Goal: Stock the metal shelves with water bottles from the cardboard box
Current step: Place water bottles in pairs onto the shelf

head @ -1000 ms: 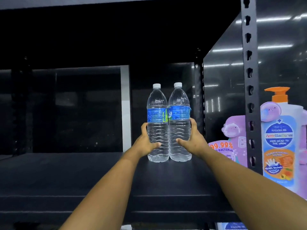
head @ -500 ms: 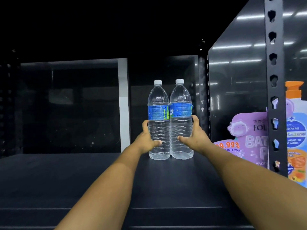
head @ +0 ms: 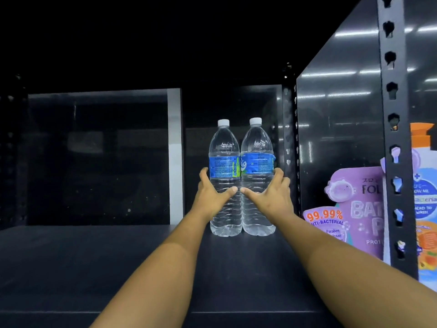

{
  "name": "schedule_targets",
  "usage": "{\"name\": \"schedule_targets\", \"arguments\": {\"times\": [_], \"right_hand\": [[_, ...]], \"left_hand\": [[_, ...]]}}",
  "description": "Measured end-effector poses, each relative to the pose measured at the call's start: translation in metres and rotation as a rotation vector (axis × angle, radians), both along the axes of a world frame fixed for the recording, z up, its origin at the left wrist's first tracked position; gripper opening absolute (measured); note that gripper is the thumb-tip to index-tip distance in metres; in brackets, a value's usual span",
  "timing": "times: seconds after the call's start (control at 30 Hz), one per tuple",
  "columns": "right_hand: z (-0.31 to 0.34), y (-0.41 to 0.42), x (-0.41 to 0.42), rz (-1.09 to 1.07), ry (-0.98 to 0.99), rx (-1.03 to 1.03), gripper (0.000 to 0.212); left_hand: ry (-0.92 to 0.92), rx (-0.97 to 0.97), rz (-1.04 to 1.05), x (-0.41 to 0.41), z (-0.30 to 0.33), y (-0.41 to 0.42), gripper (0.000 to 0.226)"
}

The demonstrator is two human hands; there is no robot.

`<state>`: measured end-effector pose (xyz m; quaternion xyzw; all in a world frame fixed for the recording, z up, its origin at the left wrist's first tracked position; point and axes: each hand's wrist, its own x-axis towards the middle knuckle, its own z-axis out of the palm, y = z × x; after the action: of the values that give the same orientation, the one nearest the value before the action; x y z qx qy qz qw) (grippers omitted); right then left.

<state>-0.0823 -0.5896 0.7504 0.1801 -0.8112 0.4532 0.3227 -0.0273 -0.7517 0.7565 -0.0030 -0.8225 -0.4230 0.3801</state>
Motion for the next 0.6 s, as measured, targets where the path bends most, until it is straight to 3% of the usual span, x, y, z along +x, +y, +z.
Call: {"name": "schedule_targets", "arguments": {"times": [0.2,0.33,0.43,0.5,0.6], "right_hand": [[-0.001,0.001,-0.006,0.023,0.017,-0.009,0.096],[-0.002,0.011,-0.008,0.161,0.015,-0.092,0.084],[-0.007,0.02,-0.008,0.264,-0.001,-0.151,0.072],[-0.01,0.018,-0.009,0.281,0.0,-0.154,0.076],[-0.009,0.009,-0.007,0.177,-0.004,-0.072,0.1]], "left_hand": [[-0.039,-0.13,0.126,-0.003,-0.004,0.002,0.108],[-0.027,-0.102,0.035,-0.004,-0.003,0.0,0.095],[-0.043,0.04,-0.14,0.001,-0.002,-0.006,0.086],[-0.07,0.125,-0.201,0.001,-0.003,-0.009,0.085],[-0.058,0.13,-0.148,-0.001,-0.004,-0.007,0.092]]}}
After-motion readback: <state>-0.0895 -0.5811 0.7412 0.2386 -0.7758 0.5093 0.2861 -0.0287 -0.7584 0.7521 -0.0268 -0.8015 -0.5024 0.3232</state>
